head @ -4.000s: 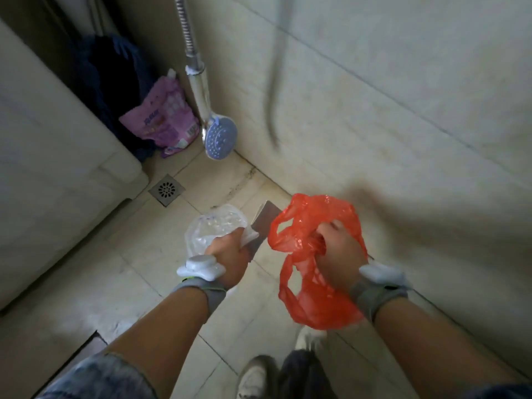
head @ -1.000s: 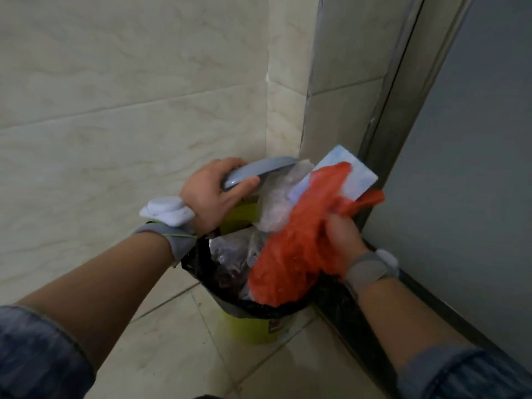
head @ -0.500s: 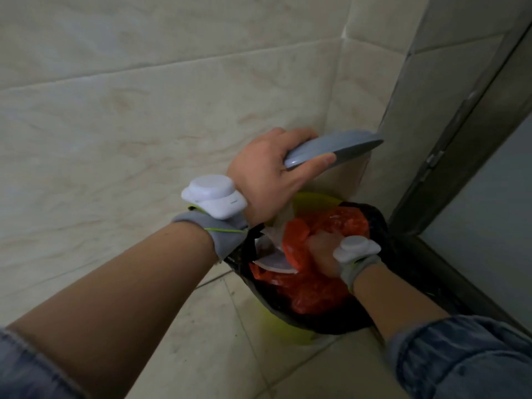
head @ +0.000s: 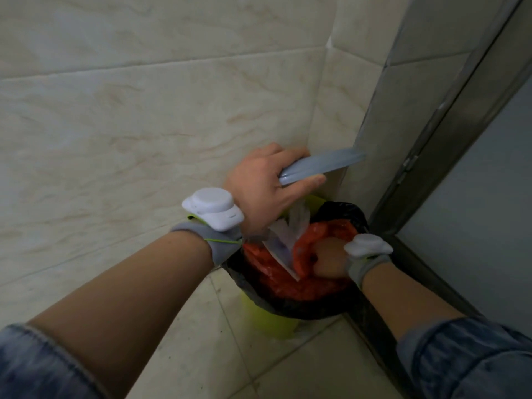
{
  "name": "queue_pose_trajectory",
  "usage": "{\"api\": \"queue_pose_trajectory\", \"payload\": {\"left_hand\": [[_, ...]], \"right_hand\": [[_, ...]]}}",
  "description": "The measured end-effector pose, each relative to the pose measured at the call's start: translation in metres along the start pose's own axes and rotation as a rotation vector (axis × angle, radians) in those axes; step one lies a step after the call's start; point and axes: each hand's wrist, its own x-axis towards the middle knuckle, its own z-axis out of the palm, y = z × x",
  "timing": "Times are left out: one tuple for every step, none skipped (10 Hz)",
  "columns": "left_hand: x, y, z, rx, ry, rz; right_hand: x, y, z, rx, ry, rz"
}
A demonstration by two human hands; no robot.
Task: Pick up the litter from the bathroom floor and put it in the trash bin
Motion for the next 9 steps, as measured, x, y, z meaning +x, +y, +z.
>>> {"api": "queue_pose_trajectory", "payload": {"left_hand": [[-0.005, 0.002, 0.003, 0.024, -0.022, -0.002], [-0.014, 0.005, 0.008, 0.049, -0.09, 0.015], [-0.03, 0.011, 0.02, 0.067, -0.146, 0.043], [-0.047, 0.014, 0.039, 0.145, -0.256, 0.064], [-0.066, 0.019, 0.062, 0.218, -0.395, 0.079], [-0.087, 0.018, 0.083, 0.295, -0.473, 0.074], [-0.104, 0.014, 0.099, 0.331, -0.542, 0.039], [-0.108, 0.012, 0.1, 0.286, -0.52, 0.005], [-0.102, 0.017, 0.098, 0.239, -0.512, -0.037]], "right_hand": [[-0.013, 0.01, -0.01, 0.213, 0.102, -0.027], [-0.03, 0.018, -0.019, 0.346, 0.198, -0.052], [-0.044, 0.037, -0.023, 0.476, 0.351, -0.002], [-0.064, 0.058, -0.018, 0.552, 0.497, 0.126], [-0.081, 0.074, -0.001, 0.604, 0.55, 0.196], [-0.09, 0.073, 0.018, 0.625, 0.503, 0.186], [-0.091, 0.068, 0.034, 0.601, 0.474, 0.141], [-0.093, 0.065, 0.039, 0.591, 0.45, 0.146], [-0.104, 0.068, 0.033, 0.702, 0.536, 0.153]]}}
